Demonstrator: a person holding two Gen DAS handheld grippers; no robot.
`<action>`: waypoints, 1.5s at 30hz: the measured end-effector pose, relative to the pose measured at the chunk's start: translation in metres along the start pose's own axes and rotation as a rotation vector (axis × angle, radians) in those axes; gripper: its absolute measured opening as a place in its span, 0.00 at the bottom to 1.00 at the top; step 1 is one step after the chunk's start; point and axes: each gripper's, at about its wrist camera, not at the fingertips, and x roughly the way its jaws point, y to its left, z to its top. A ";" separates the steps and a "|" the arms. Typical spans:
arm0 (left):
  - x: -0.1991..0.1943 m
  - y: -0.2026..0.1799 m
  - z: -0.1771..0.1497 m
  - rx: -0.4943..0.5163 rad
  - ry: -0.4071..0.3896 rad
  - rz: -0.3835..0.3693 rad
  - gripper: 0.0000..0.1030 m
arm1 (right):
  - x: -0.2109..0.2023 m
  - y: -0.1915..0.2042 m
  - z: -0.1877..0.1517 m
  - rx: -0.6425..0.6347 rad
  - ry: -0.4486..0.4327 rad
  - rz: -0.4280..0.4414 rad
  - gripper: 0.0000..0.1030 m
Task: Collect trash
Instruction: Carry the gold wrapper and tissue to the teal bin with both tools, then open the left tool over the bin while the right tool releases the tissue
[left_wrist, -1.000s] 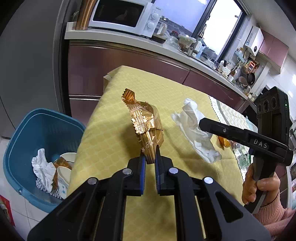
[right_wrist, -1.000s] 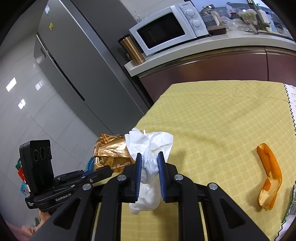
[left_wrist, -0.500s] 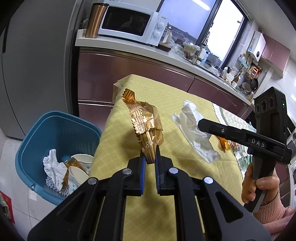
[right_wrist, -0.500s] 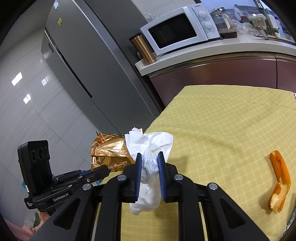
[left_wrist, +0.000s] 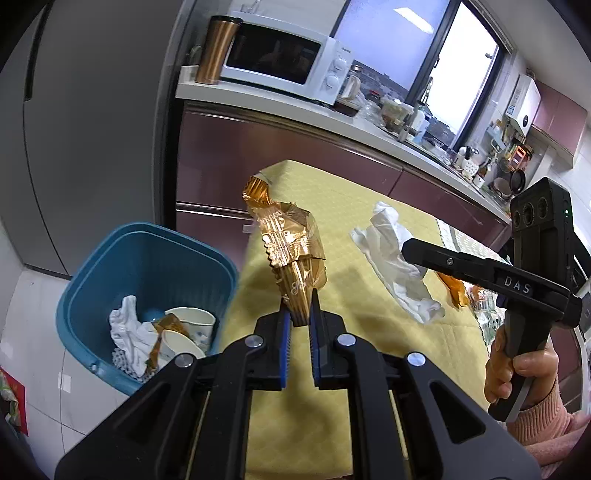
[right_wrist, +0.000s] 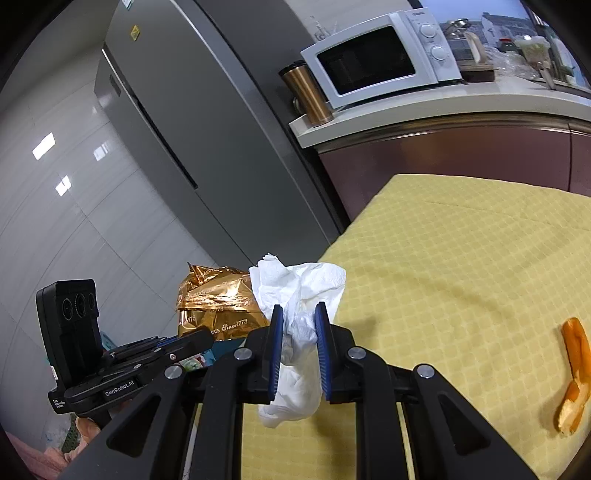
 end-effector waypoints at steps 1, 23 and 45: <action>-0.002 0.002 0.000 -0.003 -0.004 0.004 0.09 | 0.002 0.002 0.001 -0.003 0.001 0.004 0.16; -0.020 0.066 0.006 -0.090 -0.039 0.135 0.09 | 0.064 0.053 0.025 -0.090 0.065 0.104 0.16; 0.020 0.109 -0.003 -0.145 0.041 0.216 0.09 | 0.138 0.080 0.021 -0.117 0.199 0.124 0.16</action>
